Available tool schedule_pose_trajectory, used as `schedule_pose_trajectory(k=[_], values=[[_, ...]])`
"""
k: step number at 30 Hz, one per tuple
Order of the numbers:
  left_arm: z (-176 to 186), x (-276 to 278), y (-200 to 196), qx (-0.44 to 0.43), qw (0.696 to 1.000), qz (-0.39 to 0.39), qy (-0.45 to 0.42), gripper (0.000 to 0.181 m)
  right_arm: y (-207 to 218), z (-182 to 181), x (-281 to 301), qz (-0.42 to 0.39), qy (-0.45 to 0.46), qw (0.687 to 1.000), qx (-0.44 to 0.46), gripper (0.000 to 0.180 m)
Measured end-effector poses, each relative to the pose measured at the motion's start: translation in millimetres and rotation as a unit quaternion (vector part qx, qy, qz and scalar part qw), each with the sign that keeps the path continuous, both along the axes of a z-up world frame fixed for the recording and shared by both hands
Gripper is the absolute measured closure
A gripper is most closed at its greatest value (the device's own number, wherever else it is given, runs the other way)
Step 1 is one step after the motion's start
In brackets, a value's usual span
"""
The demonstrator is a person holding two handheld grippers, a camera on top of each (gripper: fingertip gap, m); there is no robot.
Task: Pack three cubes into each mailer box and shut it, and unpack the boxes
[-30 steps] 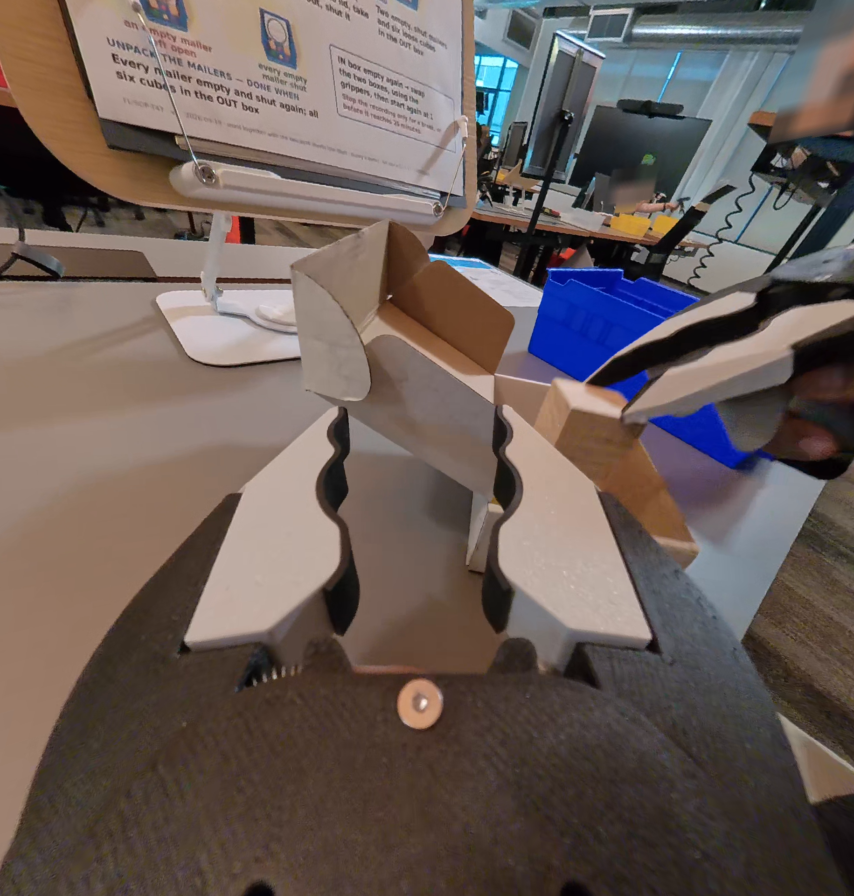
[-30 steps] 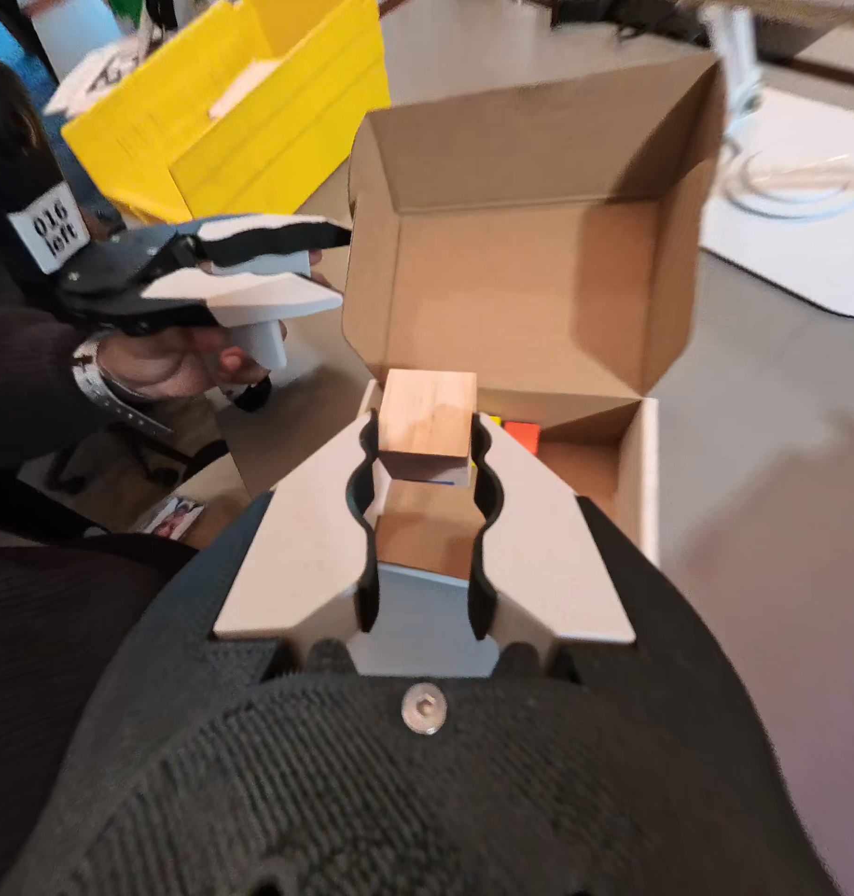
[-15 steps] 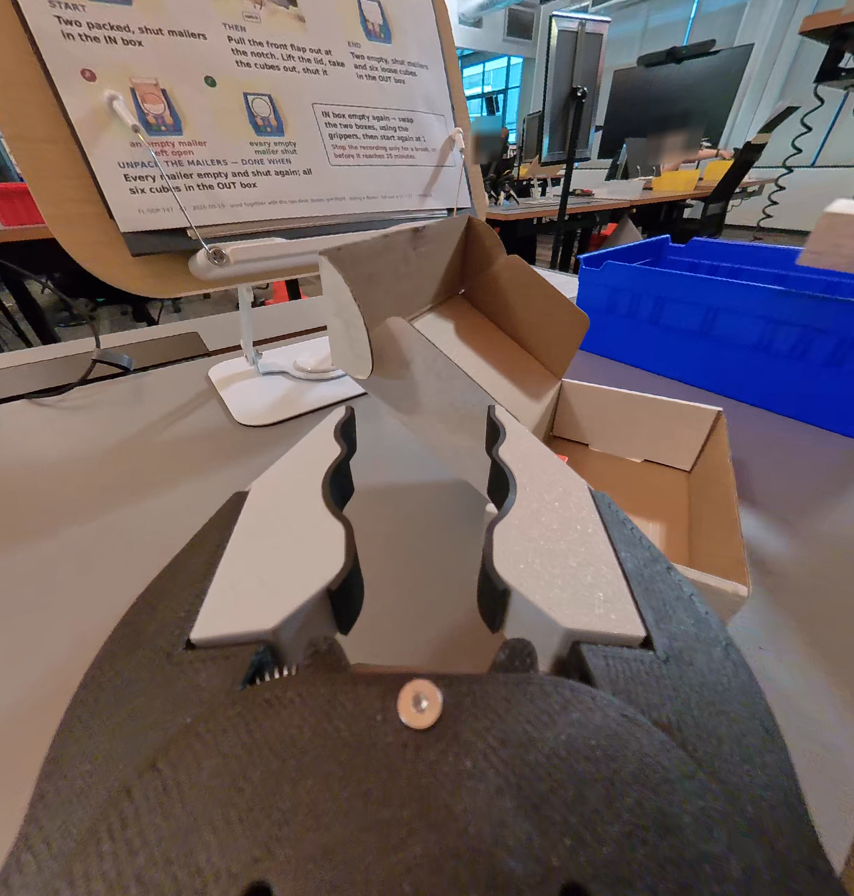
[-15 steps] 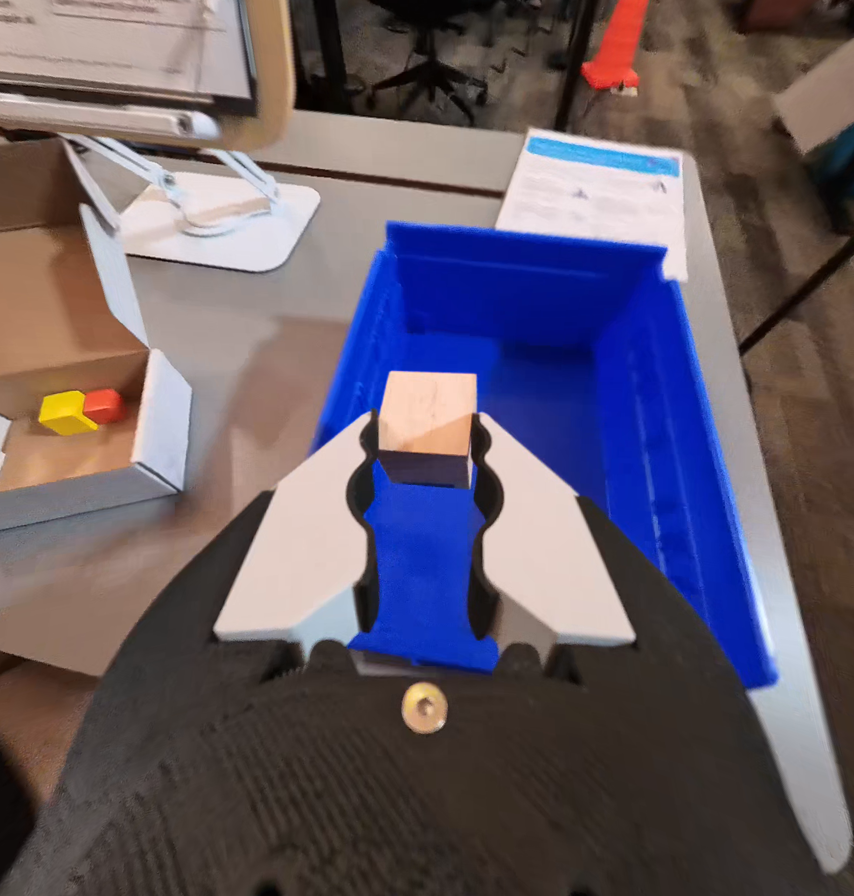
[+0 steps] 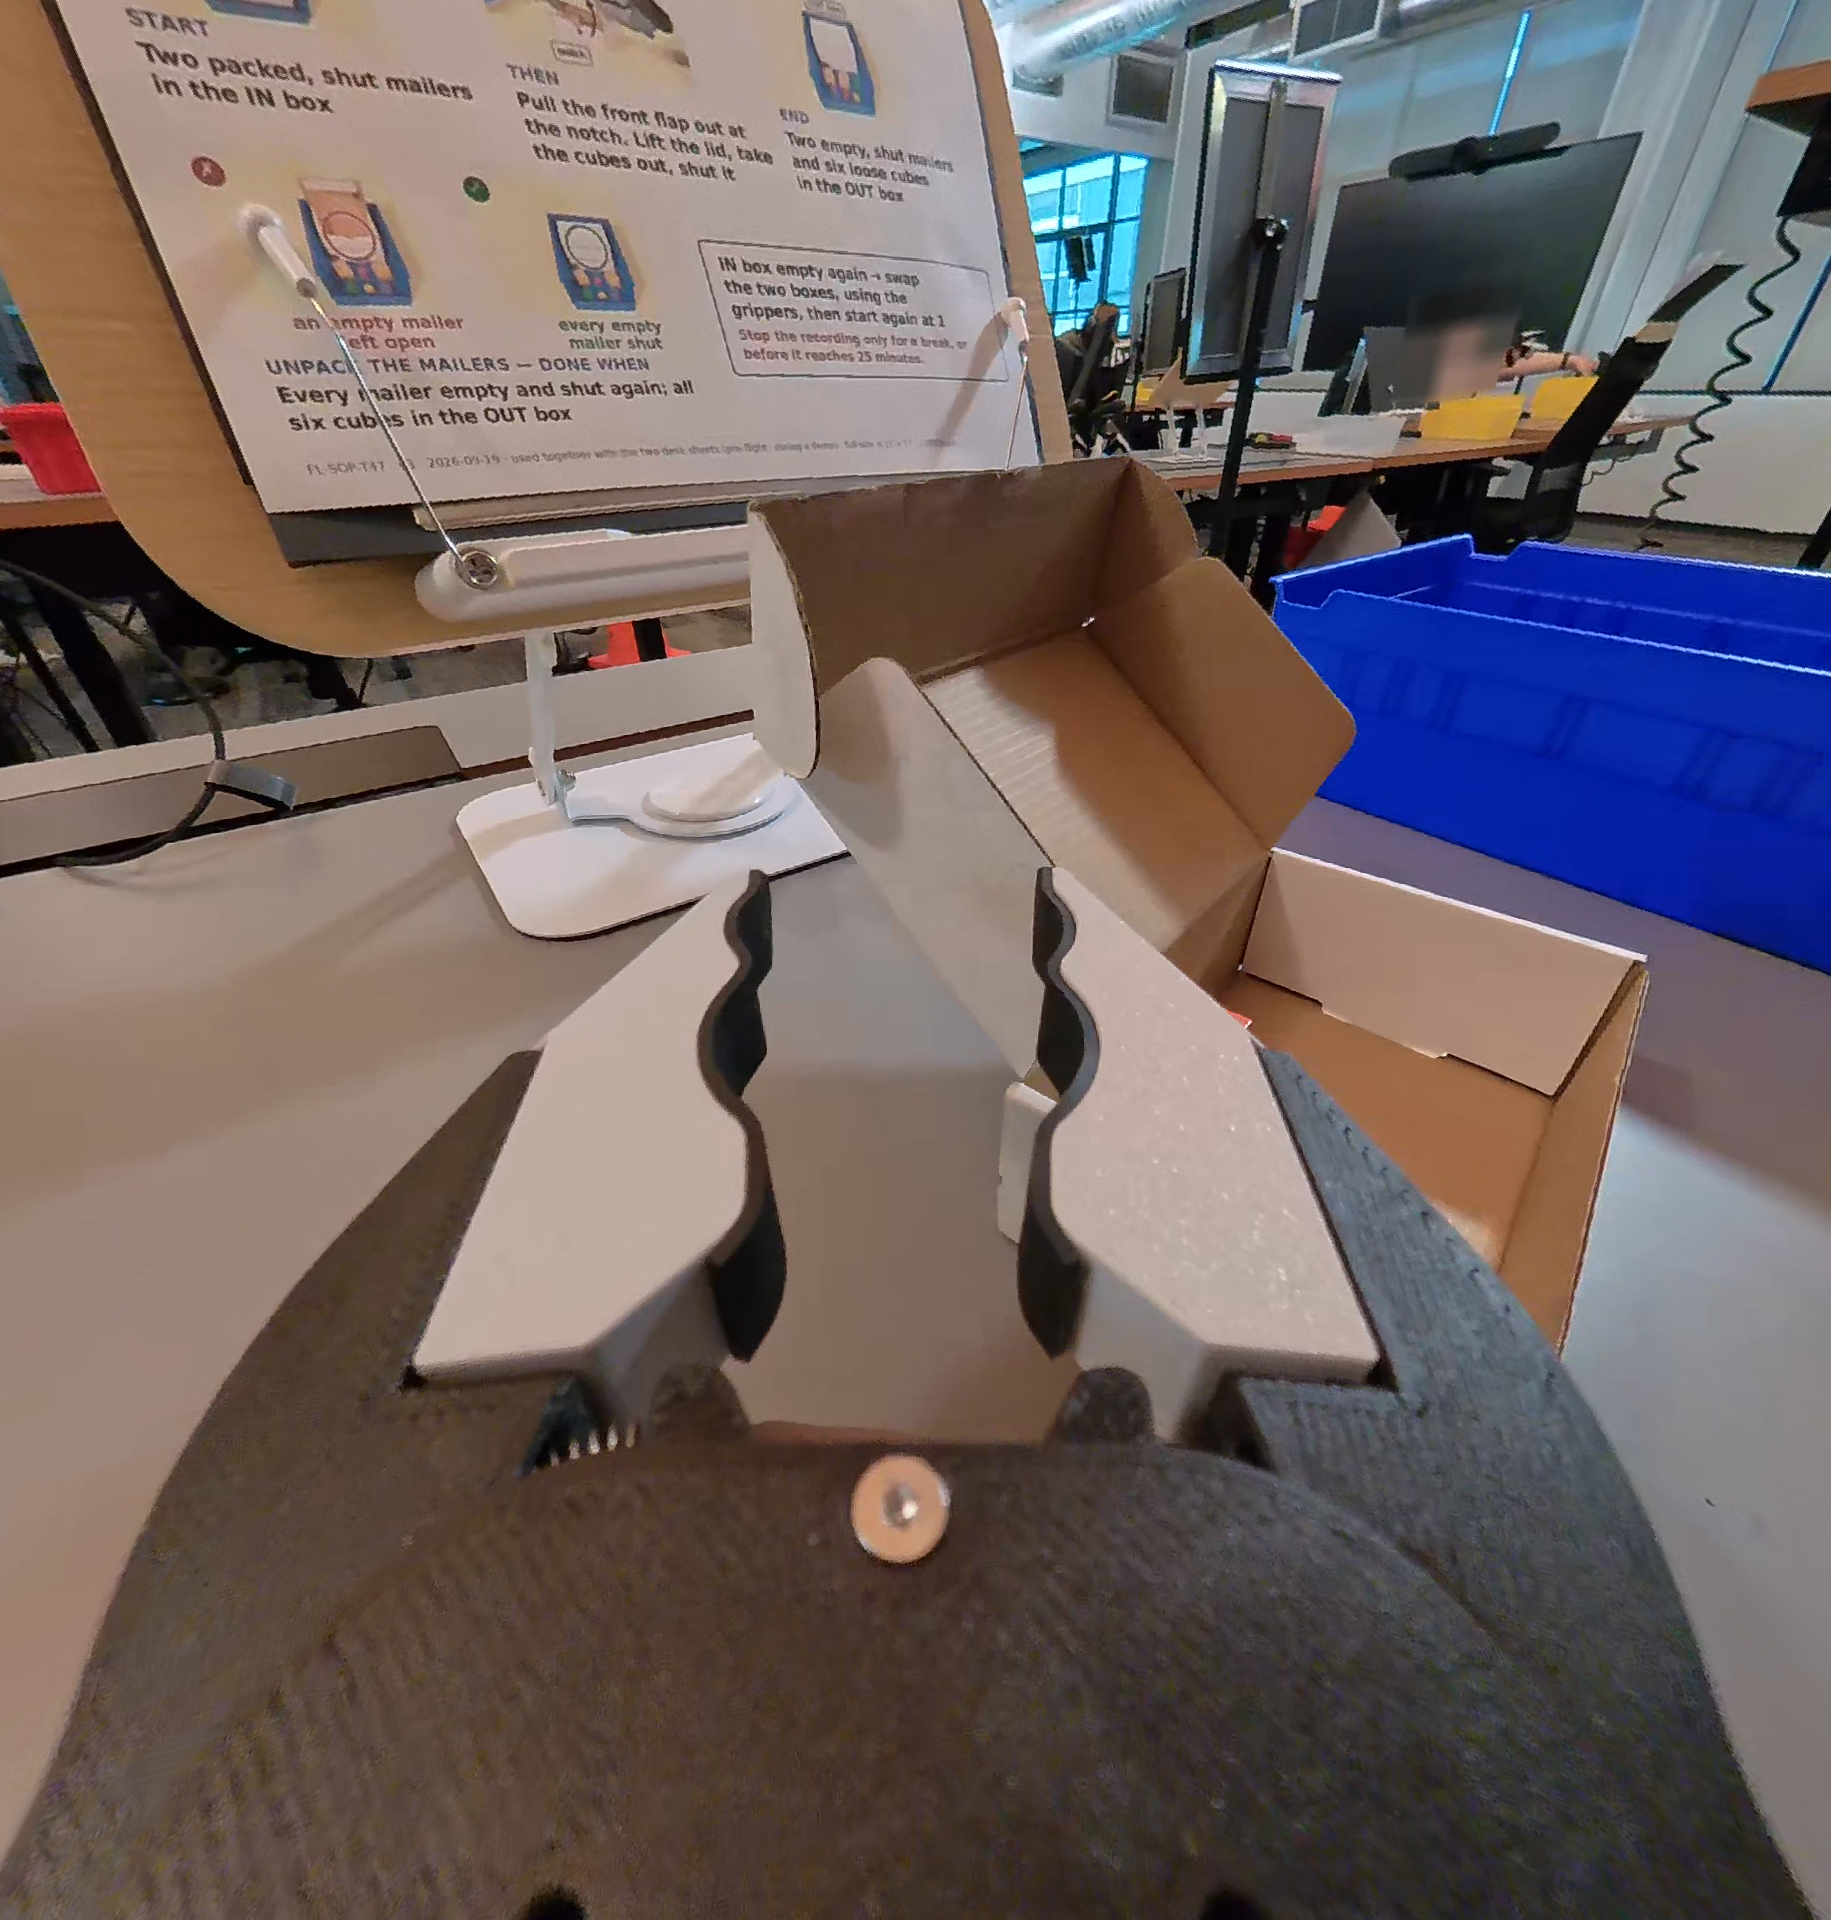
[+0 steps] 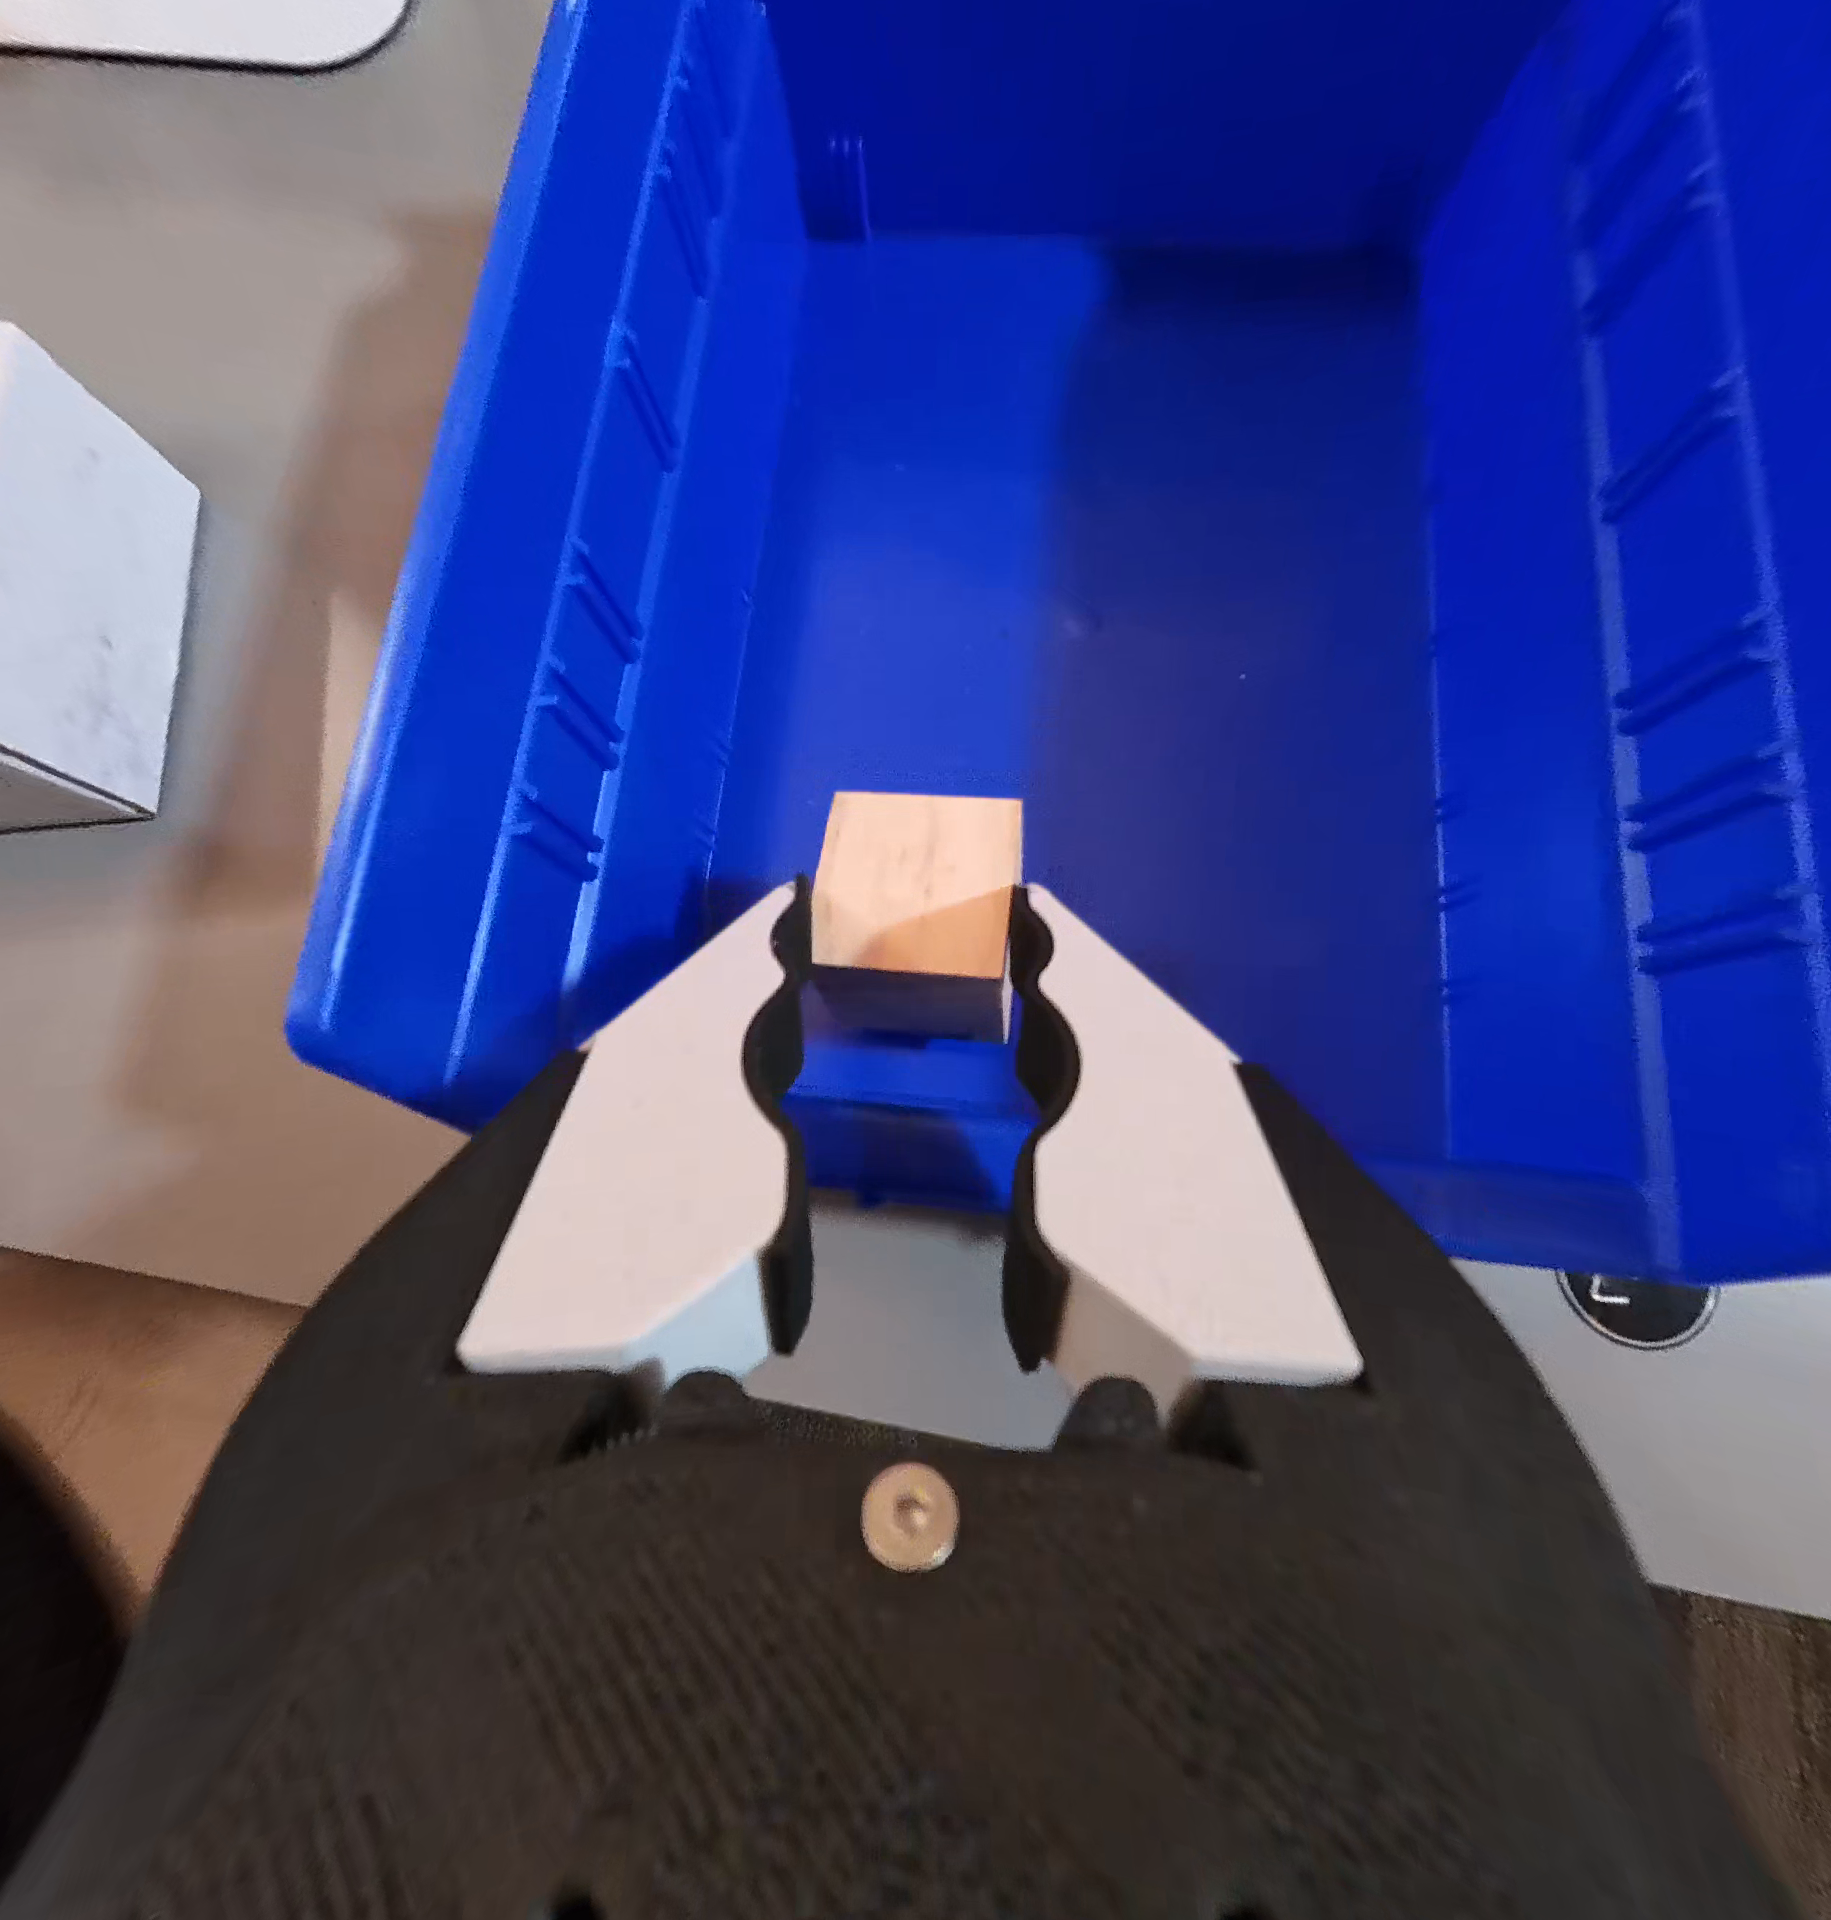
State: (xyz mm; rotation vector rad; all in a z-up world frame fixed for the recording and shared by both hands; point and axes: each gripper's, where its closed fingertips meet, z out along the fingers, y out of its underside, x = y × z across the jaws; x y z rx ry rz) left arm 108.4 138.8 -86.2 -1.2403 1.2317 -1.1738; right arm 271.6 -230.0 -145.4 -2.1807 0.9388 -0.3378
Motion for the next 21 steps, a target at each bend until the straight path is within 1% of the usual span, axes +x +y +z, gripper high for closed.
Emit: schedule_pose_trajectory(k=[5, 14, 16, 18, 21], values=[[0, 0, -1, -0.005, 1.0, -0.004, -0.001, 0.132, 0, -6, -7, 0.003, 0.026, 1.0, -0.007, 0.142], [0, 0, -1, -0.005, 1.0, -0.003, -0.001, 0.132, -4, -5, -10, -0.005, 0.038, 0.999, -0.027, 0.14], [0, 0, -2, -0.005, 1.0, -0.004, -0.001, 0.132, -5, 3, -8, -0.007, 0.023, 0.999, -0.022, 0.137], [0, 0, -2, -0.005, 1.0, -0.003, -0.001, 0.132, -4, 19, -3, -0.013, -0.009, 1.0, -0.003, 0.135], [0, 0, -2, -0.008, 1.0, -0.003, -0.001, 0.132, 14, 63, -4, 0.006, -0.088, 0.994, 0.059, 0.134]])
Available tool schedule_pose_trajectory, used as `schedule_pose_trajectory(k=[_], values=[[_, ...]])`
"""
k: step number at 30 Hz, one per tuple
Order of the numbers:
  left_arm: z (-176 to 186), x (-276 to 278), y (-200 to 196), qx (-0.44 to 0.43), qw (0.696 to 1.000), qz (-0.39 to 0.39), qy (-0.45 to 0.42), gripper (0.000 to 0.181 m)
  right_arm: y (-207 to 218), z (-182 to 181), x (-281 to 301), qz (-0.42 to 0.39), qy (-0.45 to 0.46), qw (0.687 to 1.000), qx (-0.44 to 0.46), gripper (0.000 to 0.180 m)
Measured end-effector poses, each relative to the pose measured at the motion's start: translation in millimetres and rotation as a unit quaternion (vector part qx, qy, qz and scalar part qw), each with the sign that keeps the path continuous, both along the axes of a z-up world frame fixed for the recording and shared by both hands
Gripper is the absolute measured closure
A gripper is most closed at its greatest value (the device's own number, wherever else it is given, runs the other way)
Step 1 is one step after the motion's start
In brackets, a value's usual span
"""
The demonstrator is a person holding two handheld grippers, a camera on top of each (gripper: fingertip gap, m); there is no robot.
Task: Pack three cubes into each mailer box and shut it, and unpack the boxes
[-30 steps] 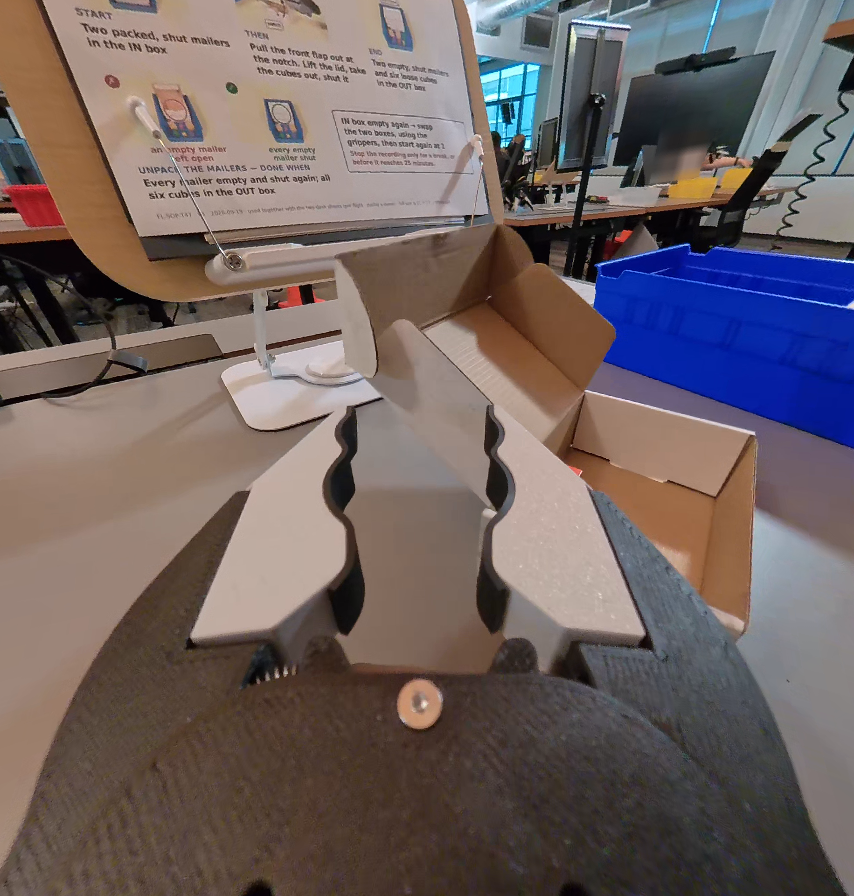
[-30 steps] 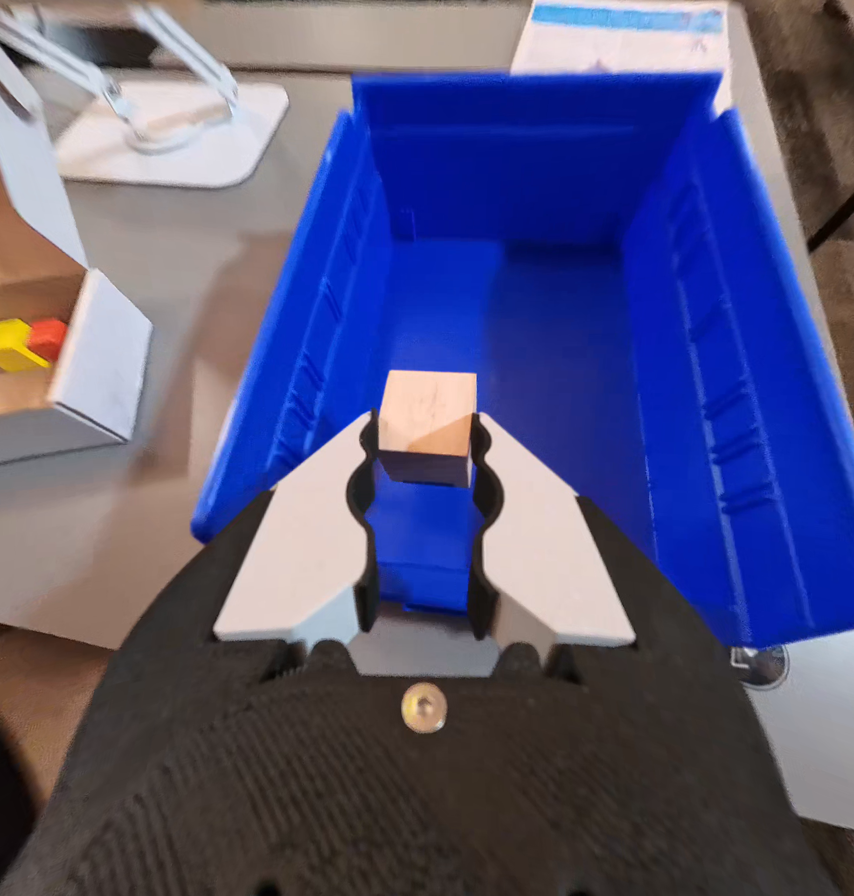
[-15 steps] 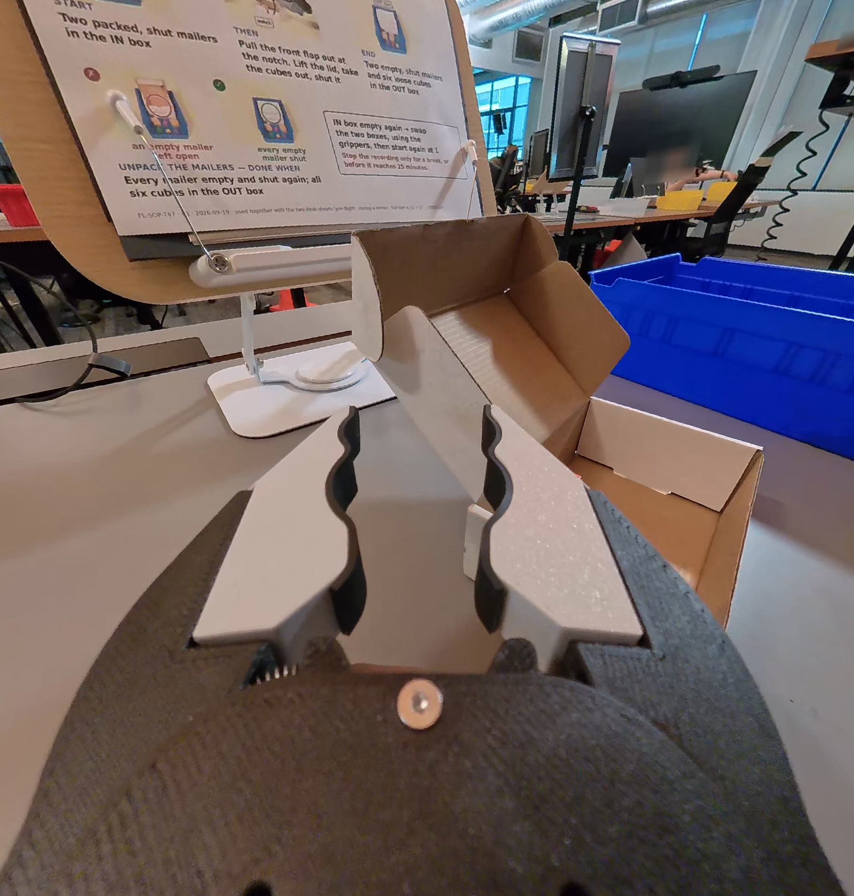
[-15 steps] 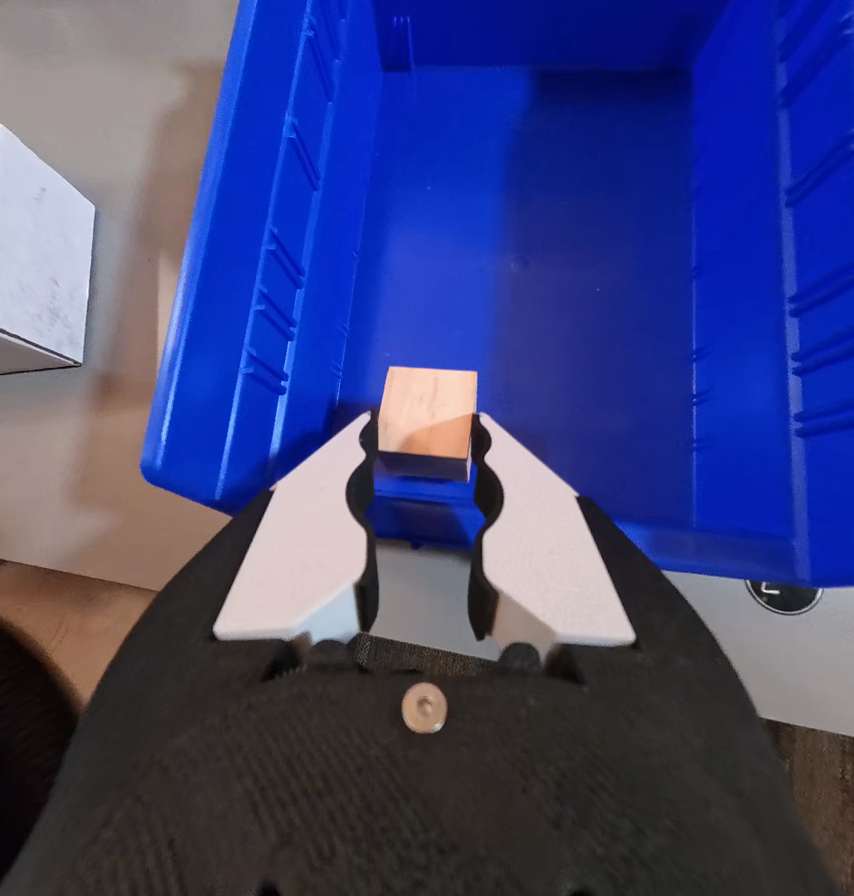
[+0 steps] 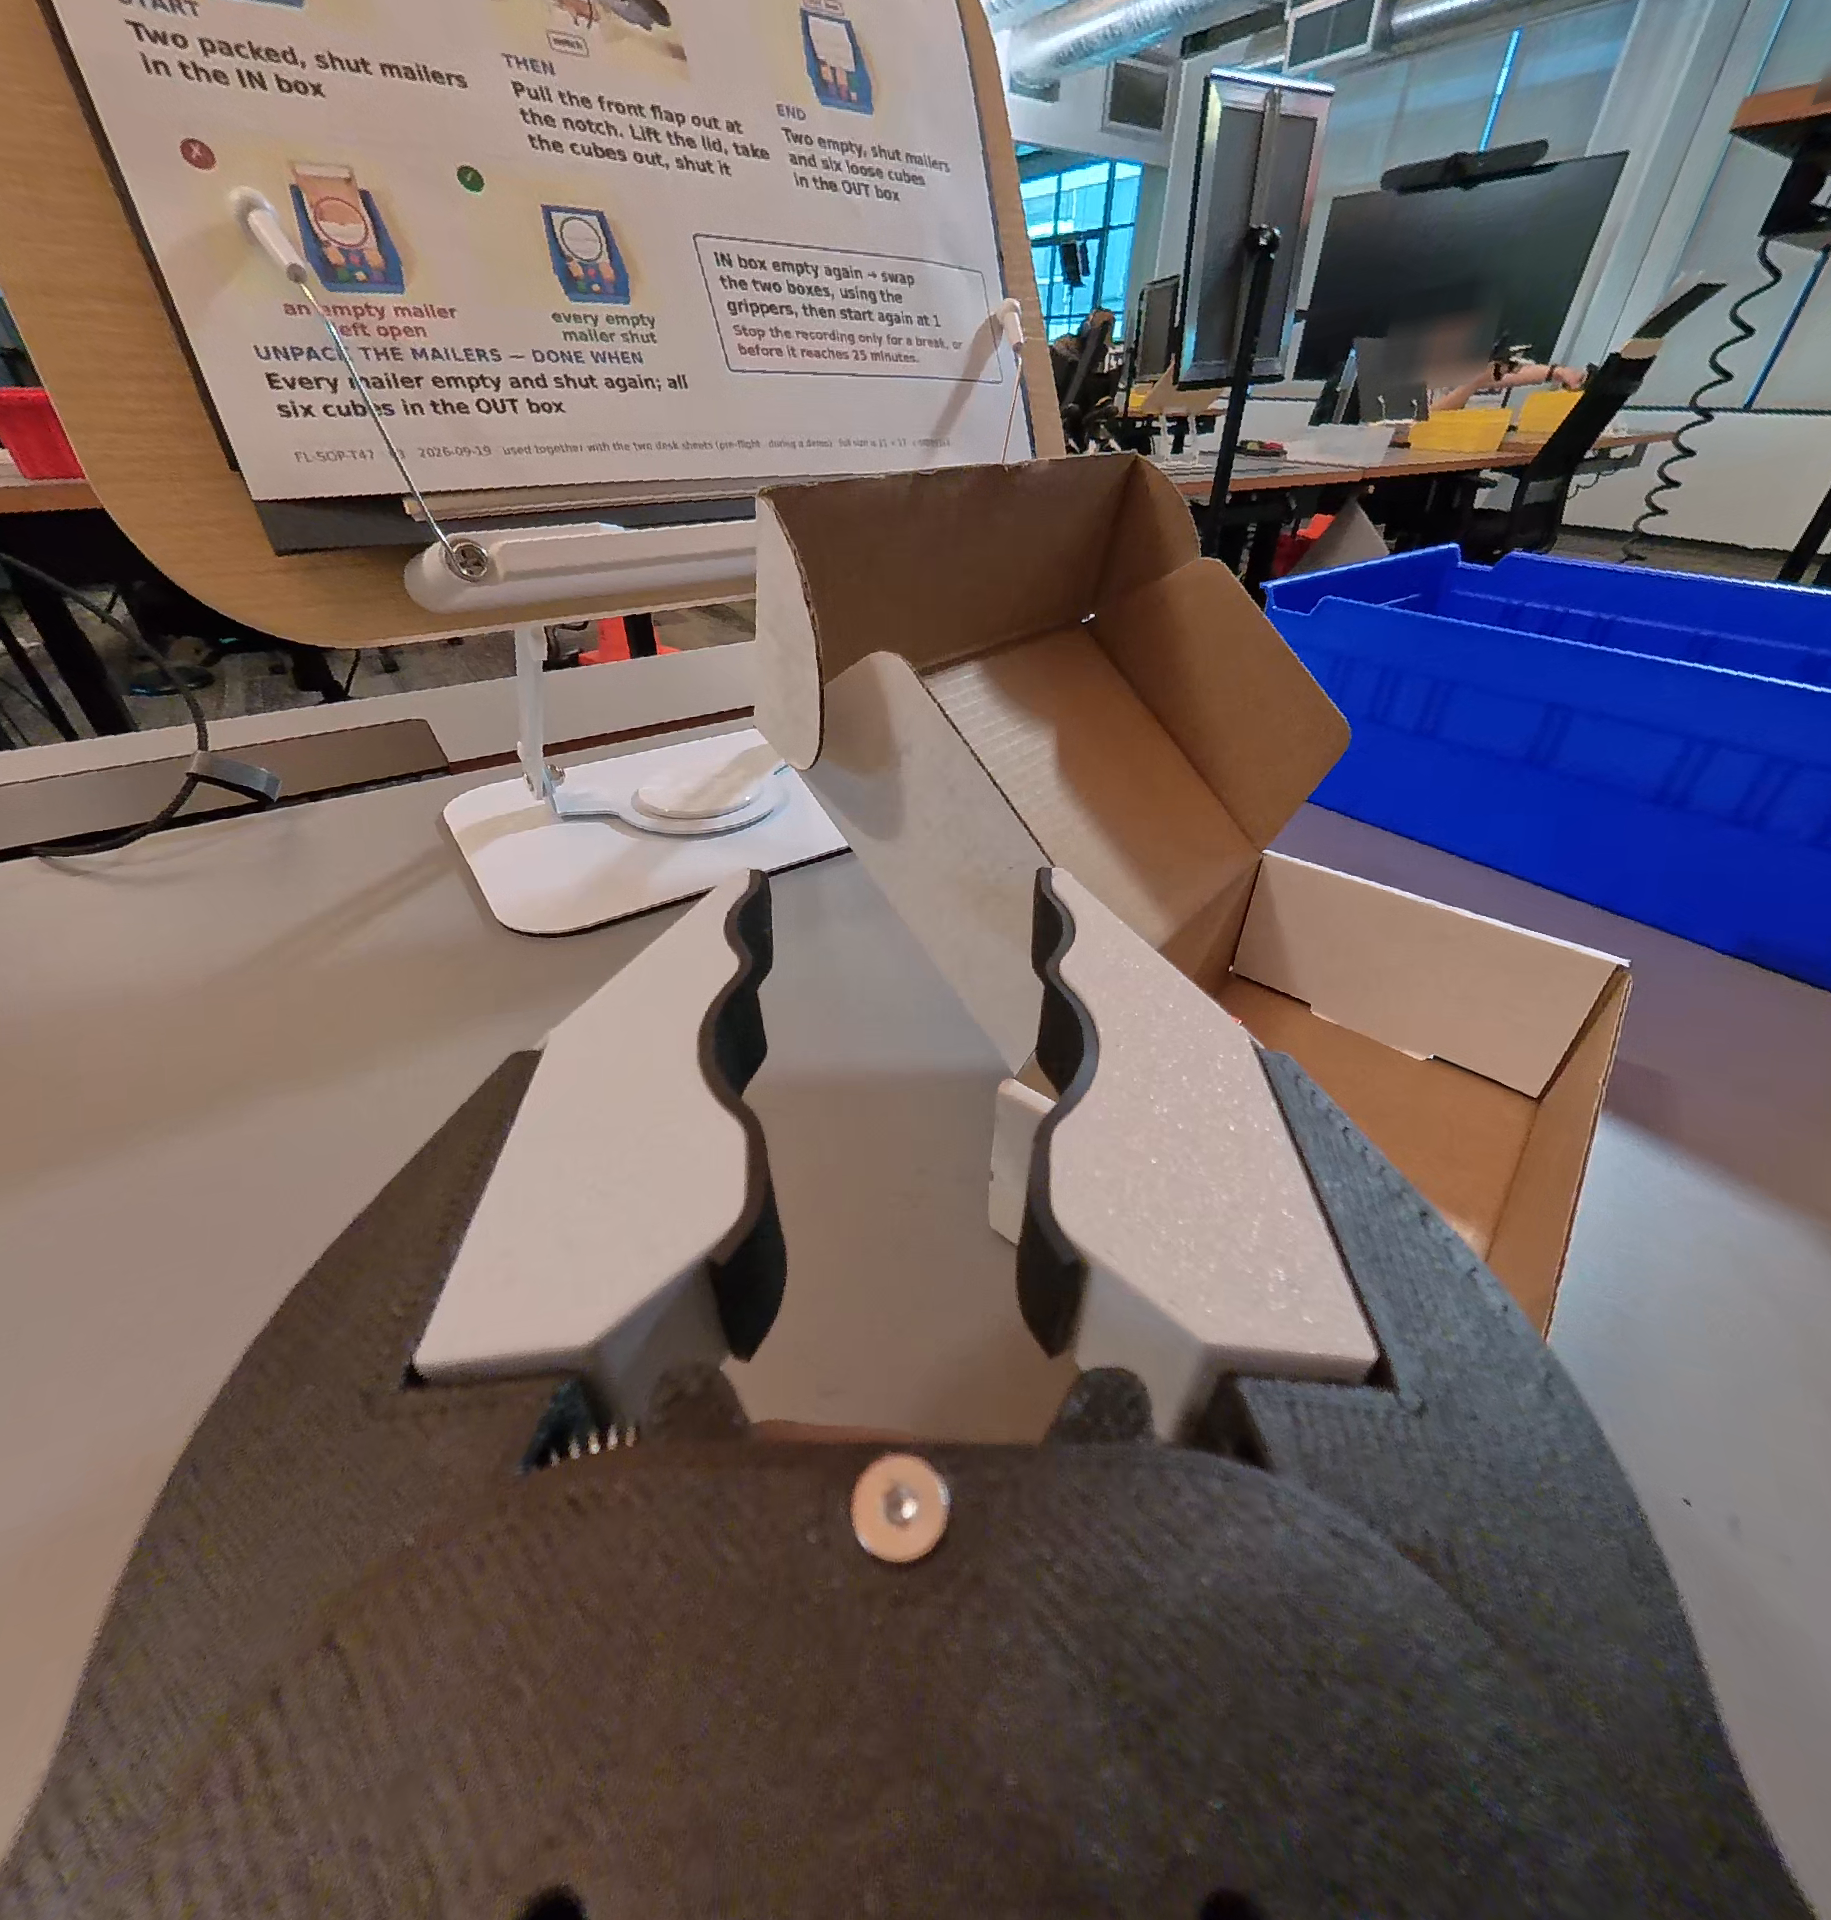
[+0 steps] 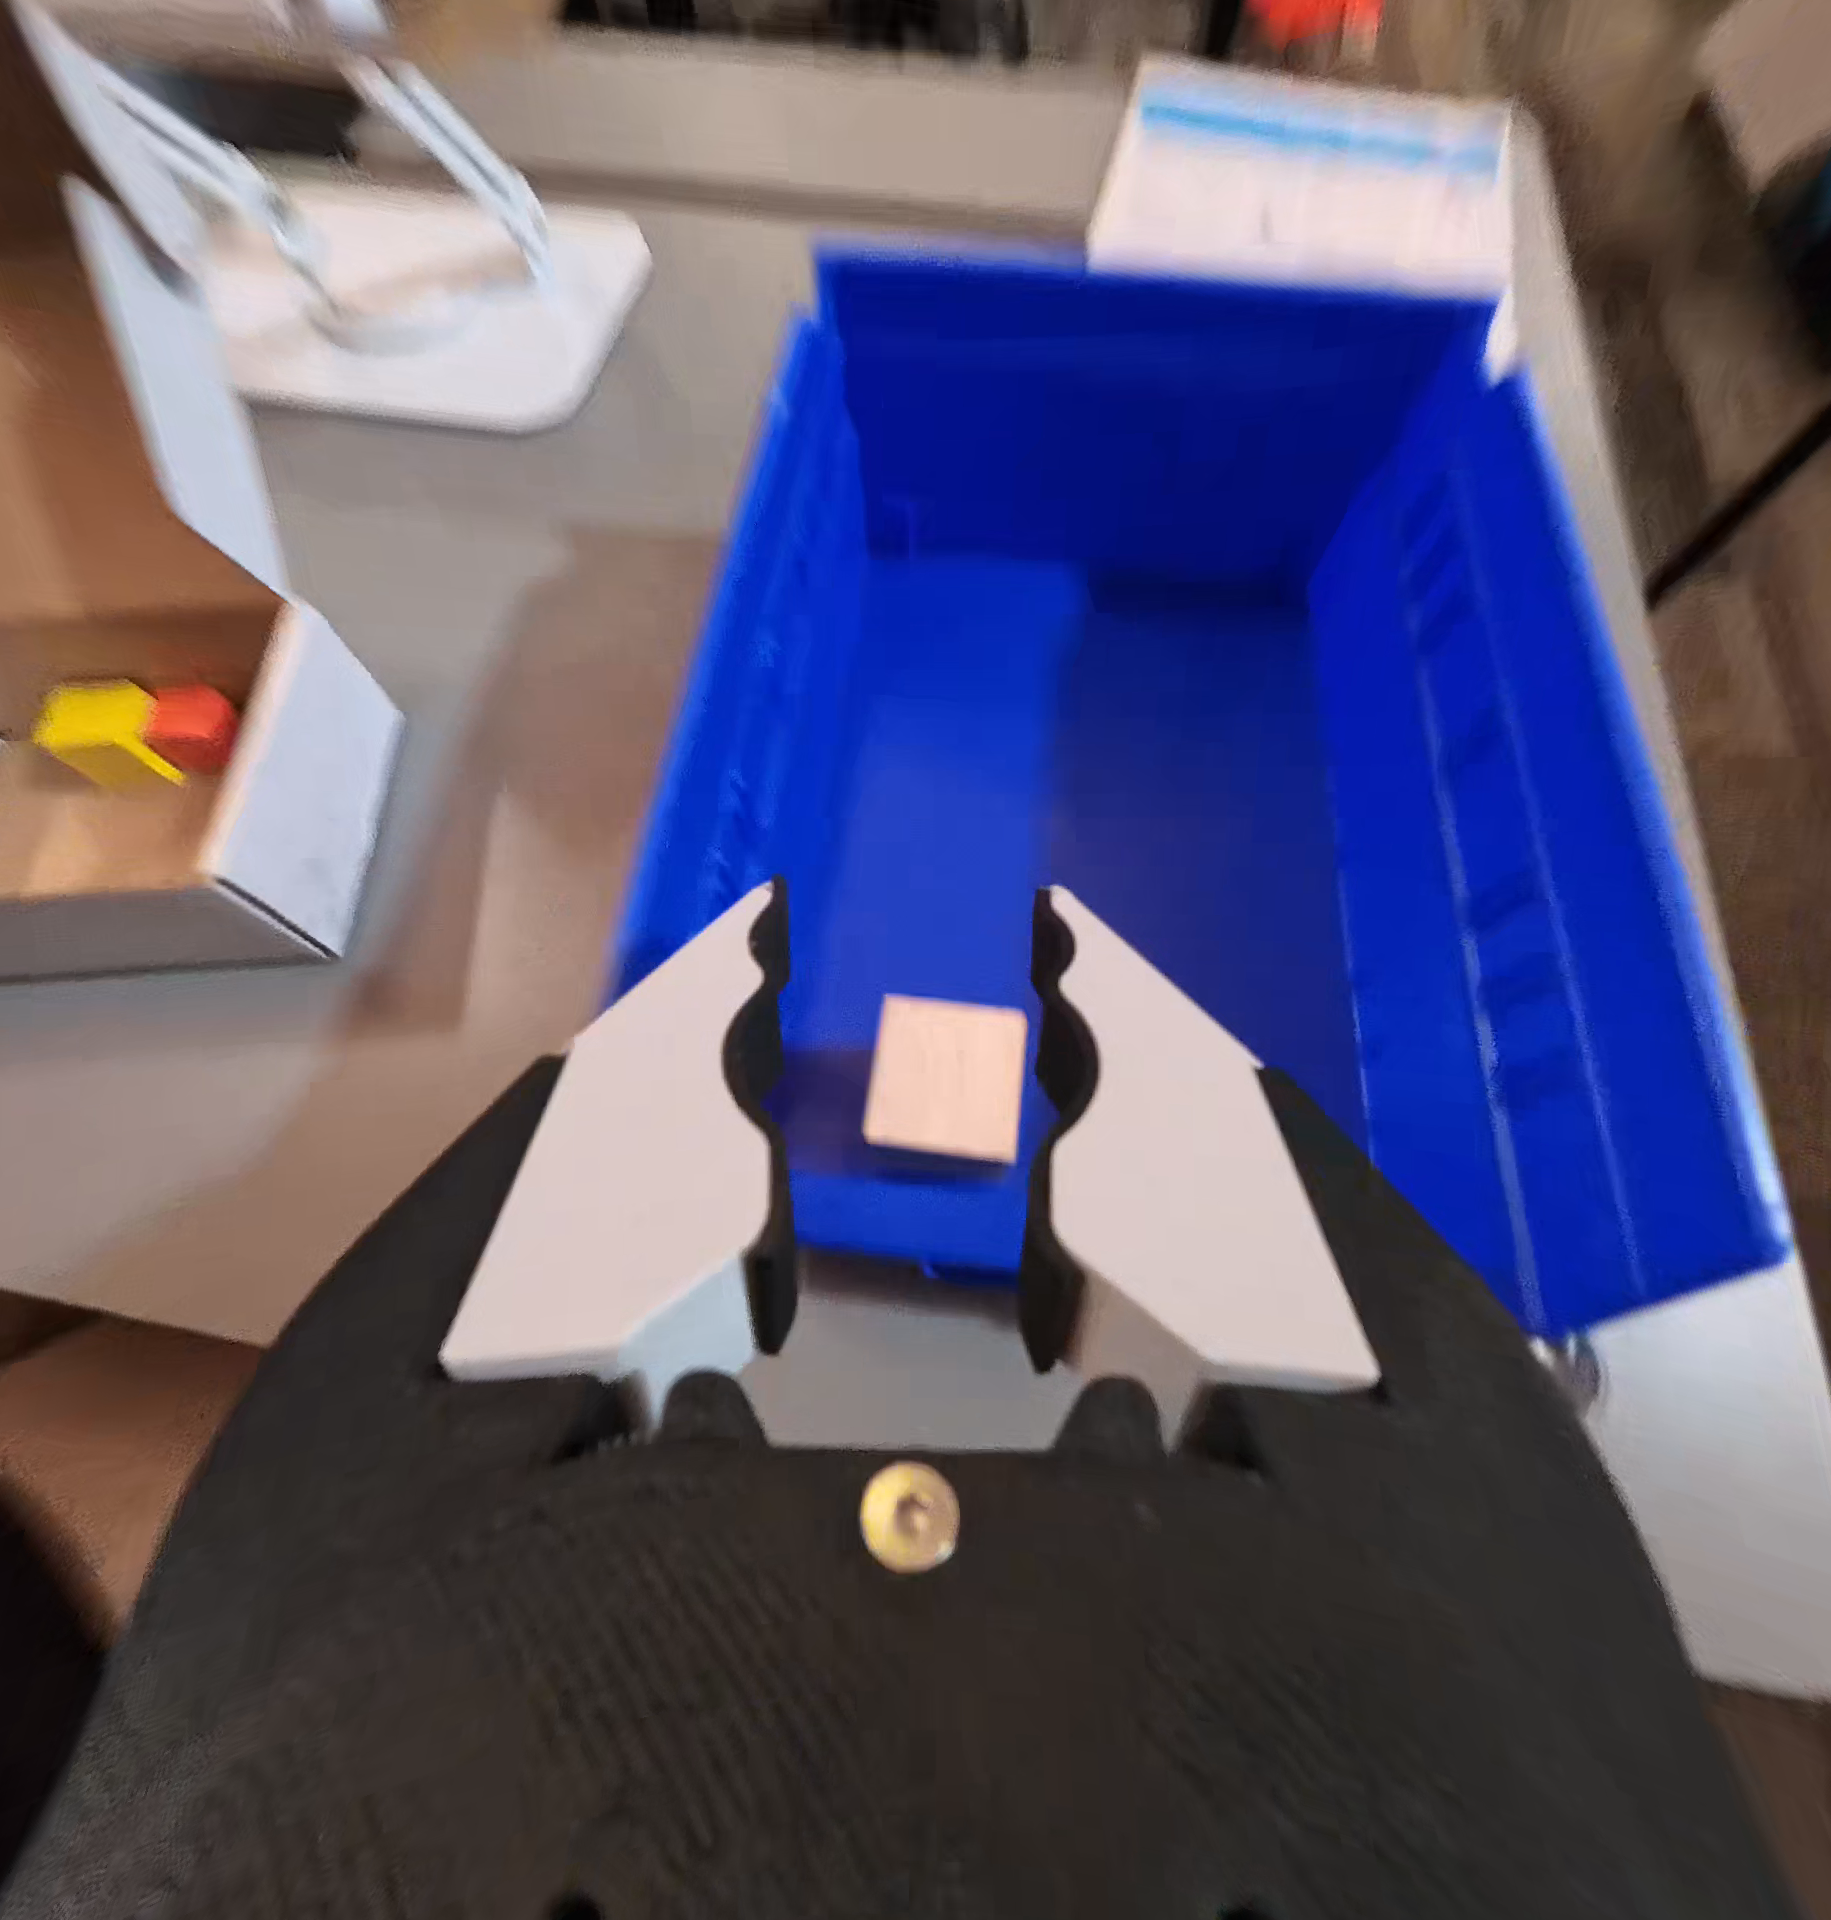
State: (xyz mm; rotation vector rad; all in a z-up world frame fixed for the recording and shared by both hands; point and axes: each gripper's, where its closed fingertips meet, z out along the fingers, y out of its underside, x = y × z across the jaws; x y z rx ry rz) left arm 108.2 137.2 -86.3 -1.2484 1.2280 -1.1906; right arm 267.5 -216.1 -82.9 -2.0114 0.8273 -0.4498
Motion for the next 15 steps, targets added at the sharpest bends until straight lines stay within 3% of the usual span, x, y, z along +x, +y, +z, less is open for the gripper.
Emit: schedule_pose_trajectory(k=[3, 6, 11, 15], values=[[0, 0, -1, -0.003, 1.0, -0.002, 0.001, 0.132, 28, 32, -17, 0.029, -0.083, 0.996, -0.012, 0.133], [-1, 0, -4, -0.005, 1.0, -0.007, 0.002, 0.132, 75, 36, -44, 0.079, -0.142, 0.984, -0.076, 0.135], [-2, -1, -14, -0.011, 1.0, -0.025, 0.005, 0.133, 190, -4, -123, 0.245, -0.059, 0.967, -0.037, 0.135], [-3, -3, -28, -0.013, 0.999, -0.052, 0.008, 0.133, 240, -48, -138, 0.292, -0.035, 0.95, -0.1, 0.139]])
